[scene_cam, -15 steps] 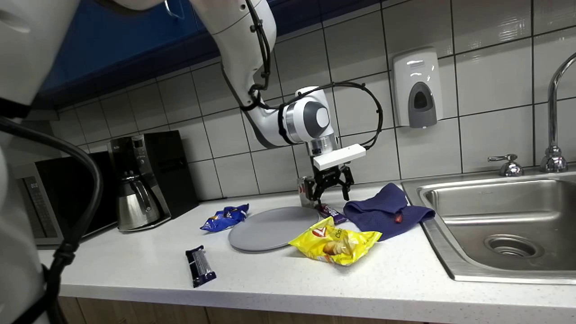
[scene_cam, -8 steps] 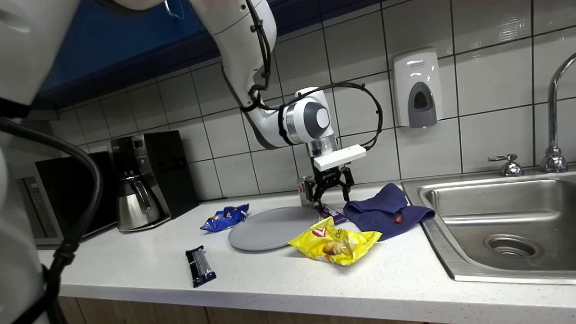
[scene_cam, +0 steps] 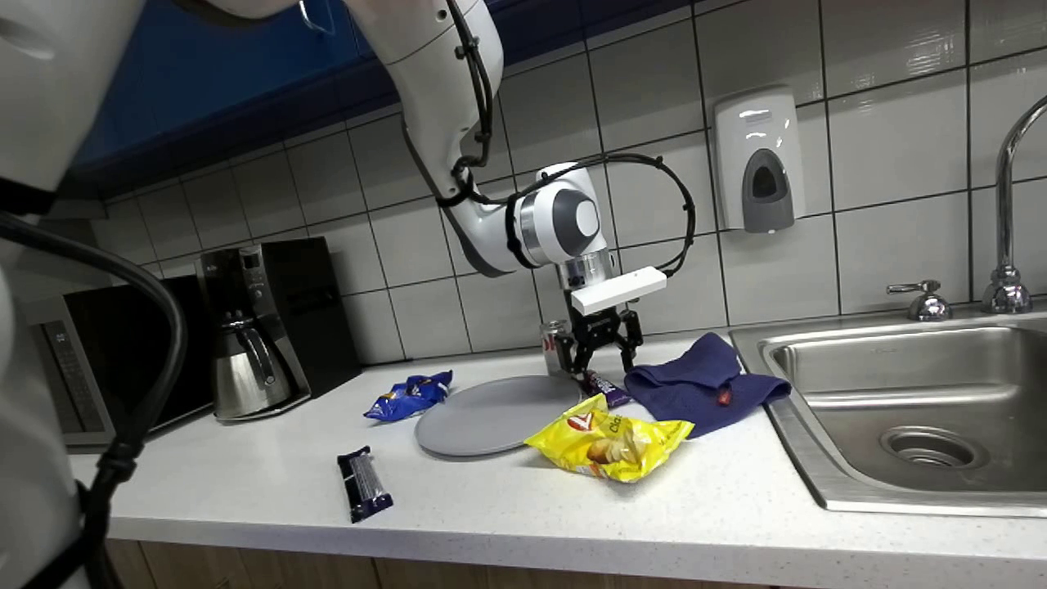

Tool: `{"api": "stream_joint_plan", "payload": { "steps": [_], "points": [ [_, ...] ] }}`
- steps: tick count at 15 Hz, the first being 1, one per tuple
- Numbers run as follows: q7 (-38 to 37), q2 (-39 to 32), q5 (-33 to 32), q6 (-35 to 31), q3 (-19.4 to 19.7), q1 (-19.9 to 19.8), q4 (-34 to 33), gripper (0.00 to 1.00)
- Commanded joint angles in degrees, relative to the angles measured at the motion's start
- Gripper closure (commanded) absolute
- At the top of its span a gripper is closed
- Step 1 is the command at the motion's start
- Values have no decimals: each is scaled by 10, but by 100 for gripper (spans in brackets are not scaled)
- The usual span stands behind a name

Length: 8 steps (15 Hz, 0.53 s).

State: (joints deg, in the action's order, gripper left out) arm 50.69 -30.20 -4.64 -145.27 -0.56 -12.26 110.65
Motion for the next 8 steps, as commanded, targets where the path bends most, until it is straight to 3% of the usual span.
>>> {"api": "stream_joint_plan", "payload": {
  "steps": [1,8],
  "points": [
    [13,18,-12,-13,-1,-5,18,44],
    [10,17,-12,-14,-1,-4,19,97]
  ]
}}
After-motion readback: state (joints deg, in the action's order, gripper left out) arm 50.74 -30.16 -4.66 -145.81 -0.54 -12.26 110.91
